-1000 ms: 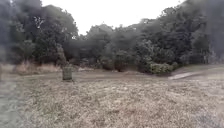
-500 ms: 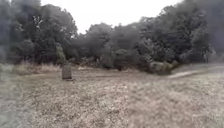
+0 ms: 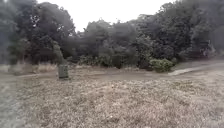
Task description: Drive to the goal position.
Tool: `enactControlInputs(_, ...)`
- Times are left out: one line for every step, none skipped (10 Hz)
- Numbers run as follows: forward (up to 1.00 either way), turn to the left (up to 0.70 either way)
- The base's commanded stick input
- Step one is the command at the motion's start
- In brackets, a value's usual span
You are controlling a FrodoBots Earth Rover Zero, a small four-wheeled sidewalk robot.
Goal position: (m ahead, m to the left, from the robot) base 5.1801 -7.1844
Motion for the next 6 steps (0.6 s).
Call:
enactControlInputs(0.0,0.0)
enactControlInputs(0.0,0.0)
enactControlInputs(0.0,0.0)
enactControlInputs(0.15,0.0)
enactControlInputs(0.33,0.0)
enactControlInputs(0.45,0.0)
